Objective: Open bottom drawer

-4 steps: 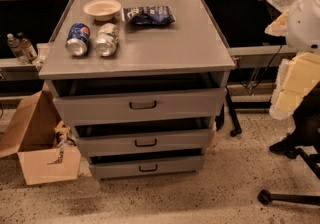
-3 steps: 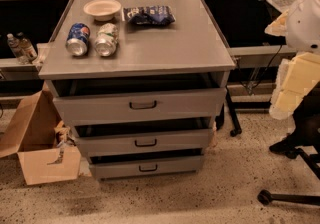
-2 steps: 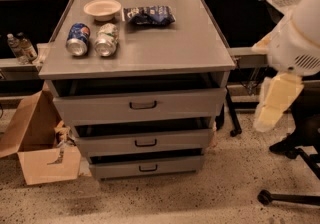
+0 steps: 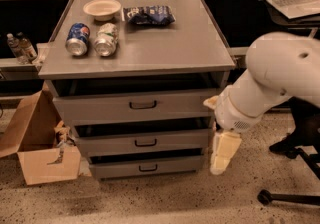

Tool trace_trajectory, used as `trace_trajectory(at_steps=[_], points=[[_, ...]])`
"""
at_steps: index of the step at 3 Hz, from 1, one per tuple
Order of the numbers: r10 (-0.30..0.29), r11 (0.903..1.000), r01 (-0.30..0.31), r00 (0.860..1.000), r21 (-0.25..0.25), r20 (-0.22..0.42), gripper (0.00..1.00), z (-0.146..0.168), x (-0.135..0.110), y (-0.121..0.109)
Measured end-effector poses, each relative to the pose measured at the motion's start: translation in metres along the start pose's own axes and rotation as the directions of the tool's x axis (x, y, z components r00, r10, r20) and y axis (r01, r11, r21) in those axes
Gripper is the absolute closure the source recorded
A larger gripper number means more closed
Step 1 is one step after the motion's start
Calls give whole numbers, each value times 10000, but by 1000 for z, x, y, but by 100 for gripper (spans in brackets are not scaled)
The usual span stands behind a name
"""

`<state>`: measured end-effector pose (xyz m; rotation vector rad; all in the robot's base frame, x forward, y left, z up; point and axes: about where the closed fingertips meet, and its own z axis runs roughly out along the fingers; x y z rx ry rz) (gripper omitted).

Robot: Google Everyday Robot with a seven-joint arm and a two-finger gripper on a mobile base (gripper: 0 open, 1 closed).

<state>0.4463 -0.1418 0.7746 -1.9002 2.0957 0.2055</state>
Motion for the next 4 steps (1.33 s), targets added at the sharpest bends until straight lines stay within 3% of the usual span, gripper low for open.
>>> trace_trajectory(at_steps=[1,2,3,4], points=[[-163,9965,228,9966,-802,812,0,85,-4,18],[-163,9965,229,9966,-802,811,0,85,-4,18],[-128,9932,198,9980,-1150,615,0,123,1,32],[-78,9844,147,9992,-1751,399,0,208,24,65]])
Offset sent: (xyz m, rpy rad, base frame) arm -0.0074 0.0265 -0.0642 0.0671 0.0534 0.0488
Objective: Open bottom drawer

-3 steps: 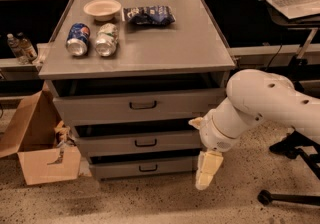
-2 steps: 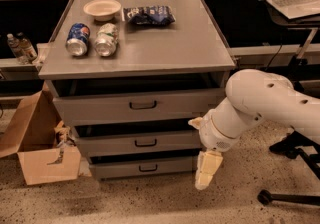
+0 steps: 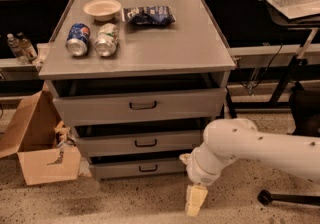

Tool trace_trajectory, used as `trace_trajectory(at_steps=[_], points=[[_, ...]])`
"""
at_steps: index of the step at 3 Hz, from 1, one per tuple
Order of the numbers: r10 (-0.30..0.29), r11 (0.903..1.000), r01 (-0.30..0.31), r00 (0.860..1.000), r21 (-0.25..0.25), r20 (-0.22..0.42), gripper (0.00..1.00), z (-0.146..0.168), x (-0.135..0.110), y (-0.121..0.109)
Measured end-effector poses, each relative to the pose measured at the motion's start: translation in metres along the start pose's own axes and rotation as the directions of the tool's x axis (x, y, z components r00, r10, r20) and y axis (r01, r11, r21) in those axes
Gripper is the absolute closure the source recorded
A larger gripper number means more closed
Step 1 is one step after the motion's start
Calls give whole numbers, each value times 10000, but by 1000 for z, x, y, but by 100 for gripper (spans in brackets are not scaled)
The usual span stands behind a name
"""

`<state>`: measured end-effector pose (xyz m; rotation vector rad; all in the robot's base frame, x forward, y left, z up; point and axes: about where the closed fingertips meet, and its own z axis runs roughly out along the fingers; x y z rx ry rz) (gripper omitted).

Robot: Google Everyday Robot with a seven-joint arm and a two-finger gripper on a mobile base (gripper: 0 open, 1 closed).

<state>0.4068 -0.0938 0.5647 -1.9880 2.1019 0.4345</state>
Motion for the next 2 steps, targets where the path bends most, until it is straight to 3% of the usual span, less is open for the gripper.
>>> trace_trajectory(at_steps=[1,2], points=[[-54,9999,57,9998,-140,176,0,90,22,3],[-284,9989,257,9971,396,701,0,149,26,-20]])
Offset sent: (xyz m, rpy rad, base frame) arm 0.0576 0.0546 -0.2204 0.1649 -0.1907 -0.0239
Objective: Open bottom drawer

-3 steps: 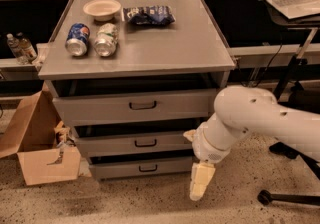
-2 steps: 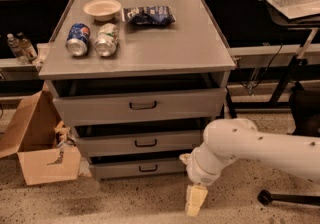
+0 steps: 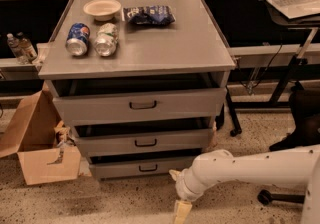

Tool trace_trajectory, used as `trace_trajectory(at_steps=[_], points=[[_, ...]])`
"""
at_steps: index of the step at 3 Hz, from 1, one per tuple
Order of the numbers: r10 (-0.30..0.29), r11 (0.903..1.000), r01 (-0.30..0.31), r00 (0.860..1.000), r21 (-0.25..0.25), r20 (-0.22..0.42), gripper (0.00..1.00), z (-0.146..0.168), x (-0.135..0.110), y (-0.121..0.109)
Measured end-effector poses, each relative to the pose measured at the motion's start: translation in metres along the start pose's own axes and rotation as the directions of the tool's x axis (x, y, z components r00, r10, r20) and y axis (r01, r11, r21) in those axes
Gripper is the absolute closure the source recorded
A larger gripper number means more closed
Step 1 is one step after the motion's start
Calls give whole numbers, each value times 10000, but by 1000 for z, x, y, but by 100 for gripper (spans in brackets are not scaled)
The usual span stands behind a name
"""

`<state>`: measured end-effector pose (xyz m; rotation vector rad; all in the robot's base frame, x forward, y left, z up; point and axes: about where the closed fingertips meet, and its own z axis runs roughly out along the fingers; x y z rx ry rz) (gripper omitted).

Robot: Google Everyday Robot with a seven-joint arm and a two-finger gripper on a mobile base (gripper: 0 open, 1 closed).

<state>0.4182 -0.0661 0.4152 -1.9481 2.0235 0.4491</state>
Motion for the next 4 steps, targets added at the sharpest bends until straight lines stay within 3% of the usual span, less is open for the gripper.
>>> trace_trajectory(at_steps=[1,2,3,4], points=[[-11,9989,-8,9992,460,409,0,18,-4,-11],[-14,9989,-5,9992,461,408,0,18,-4,-11],[-273,9980,260,9994,577,226,0,40,4,-26],[-1086,9890,1095,9940,992,-137,0,79,21,-69]])
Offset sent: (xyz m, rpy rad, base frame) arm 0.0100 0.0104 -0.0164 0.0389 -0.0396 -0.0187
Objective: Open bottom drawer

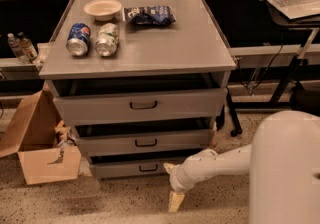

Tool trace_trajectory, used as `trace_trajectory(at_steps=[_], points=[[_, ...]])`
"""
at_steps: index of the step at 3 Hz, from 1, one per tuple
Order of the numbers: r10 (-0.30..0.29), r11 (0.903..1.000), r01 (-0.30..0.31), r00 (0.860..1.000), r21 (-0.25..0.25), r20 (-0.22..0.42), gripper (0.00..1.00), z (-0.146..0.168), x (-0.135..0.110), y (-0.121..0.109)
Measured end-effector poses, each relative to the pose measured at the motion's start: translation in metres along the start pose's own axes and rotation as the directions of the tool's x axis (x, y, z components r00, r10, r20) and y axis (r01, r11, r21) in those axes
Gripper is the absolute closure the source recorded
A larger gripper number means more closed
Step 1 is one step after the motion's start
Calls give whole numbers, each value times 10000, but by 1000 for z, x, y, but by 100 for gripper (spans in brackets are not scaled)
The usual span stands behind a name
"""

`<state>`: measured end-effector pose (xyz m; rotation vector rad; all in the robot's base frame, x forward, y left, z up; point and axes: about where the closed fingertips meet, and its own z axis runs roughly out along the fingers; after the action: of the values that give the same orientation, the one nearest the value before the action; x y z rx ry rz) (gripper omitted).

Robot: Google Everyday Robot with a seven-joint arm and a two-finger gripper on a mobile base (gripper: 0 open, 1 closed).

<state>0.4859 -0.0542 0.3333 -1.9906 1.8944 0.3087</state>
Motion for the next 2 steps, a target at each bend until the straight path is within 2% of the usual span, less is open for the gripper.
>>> trace_trajectory(at_steps=[1,2], points=[[-535,9969,549,9982,571,-267,0,32,22,-37],[-620,9921,676,9966,1056,-550,0,60,43,-70]])
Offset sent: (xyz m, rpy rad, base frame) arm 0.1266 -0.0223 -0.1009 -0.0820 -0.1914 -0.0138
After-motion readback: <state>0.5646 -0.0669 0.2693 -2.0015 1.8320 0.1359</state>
